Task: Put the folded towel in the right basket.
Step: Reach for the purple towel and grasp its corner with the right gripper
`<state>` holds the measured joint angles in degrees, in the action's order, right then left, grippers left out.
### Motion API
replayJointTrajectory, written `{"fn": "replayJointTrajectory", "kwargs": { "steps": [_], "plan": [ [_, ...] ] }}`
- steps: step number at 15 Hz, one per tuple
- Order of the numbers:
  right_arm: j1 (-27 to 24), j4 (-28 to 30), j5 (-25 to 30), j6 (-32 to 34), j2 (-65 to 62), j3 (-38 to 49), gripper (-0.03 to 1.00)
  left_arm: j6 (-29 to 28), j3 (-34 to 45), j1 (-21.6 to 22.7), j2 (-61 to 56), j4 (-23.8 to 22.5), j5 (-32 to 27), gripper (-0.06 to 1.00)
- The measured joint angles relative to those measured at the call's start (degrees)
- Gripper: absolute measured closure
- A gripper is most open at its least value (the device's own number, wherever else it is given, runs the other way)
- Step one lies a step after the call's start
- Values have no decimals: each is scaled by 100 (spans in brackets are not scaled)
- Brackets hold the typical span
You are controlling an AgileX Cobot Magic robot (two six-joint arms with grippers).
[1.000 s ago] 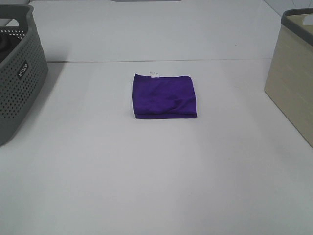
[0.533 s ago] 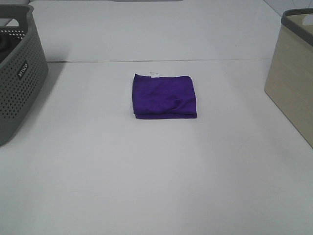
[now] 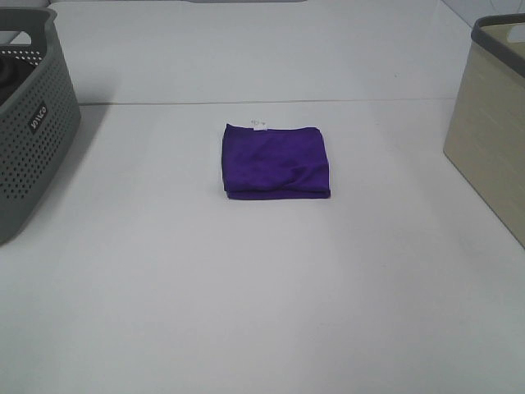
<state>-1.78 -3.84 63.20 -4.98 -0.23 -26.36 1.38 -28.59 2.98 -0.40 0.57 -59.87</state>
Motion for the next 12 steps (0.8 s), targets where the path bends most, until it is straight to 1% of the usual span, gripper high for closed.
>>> {"fn": "replayJointTrajectory", "kwargs": {
  "steps": [5,6,8,9,10,11,12],
  "plan": [
    [0,17,17,0,74,-34,2,0,0,0,0,0,0,-5],
    [0,17,63,0,447,-183,2,0,0,0,0,0,0,-5],
    [0,-6,344,0,1908,-1037,2,0,0,0,0,0,0,-5],
    [0,-57,556,6,2802,-1707,2,0,0,0,0,0,0,-5],
    [0,-138,619,6,3633,-2320,2,0,0,0,0,0,0,-5],
    [0,-275,619,6,4612,-3203,2,0,0,0,0,0,0,-5],
    [0,-435,613,6,5128,-3604,2,0,0,0,0,0,0,-5]
  ]
}}
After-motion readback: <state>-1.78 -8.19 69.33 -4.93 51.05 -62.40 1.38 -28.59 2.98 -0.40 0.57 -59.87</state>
